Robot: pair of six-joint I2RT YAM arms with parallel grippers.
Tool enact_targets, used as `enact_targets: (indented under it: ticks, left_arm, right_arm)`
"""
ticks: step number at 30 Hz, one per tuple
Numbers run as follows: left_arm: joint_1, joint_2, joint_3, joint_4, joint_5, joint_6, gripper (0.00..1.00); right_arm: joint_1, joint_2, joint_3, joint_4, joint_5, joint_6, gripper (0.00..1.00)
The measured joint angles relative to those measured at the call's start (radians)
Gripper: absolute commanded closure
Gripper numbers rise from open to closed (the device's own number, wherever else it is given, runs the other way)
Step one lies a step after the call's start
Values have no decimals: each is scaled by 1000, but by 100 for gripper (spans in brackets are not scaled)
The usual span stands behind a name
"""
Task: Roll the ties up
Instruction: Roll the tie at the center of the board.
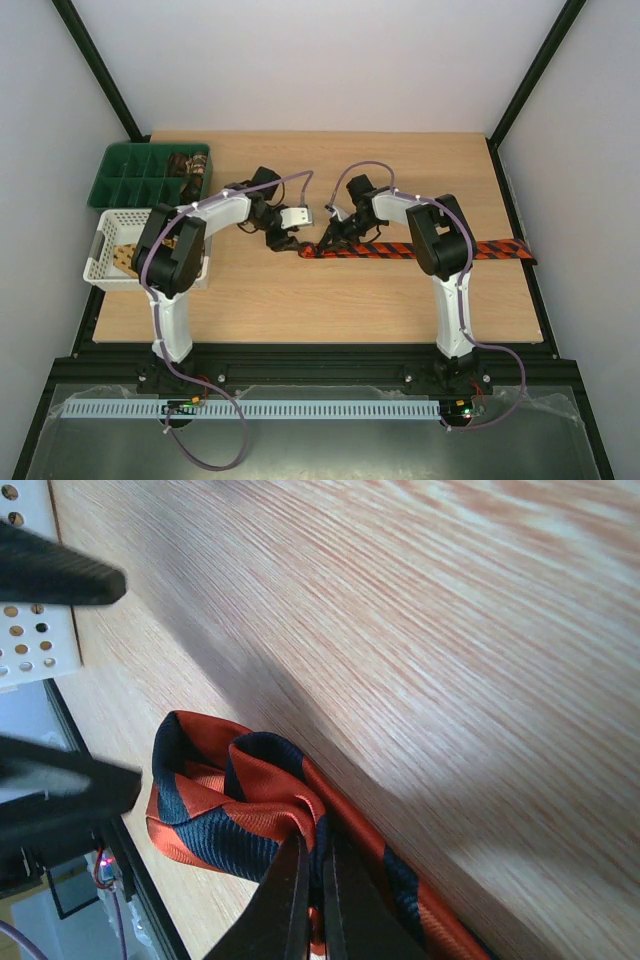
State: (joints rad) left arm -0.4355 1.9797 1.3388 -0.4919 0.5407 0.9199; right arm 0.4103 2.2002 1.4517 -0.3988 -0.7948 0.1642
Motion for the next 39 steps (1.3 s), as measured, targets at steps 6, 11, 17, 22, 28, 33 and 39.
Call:
enact_targets:
  ticks: [6,11,17,22,28,33,39]
  left_arm:
    - [12,53,-2,-34,-26,20,41]
    - [-8,62,-7,-39,-24,31,37]
    - [-10,62,-6,-57,-7,58,25]
    - [-18,62,-4,-76,-8,75,26]
    - [-27,61,-5,-64,-18,58,52]
    - [-31,61,-6,-26,-41,5,67]
    - [-40,56,16,-19,21,-43,66]
  right_arm:
    - [-2,0,-6,9,-7,1,99]
    - [-3,0,-8,11,-11,1,99]
    - [-3,0,-8,11,-11,1,99]
    - [-3,1,-8,11,-12,1,99]
    - [-3,3,-7,11,-17,0,99]
    - [-3,7,-7,11,-27,0,99]
    - [-4,8,-7,11,-30,1,99]
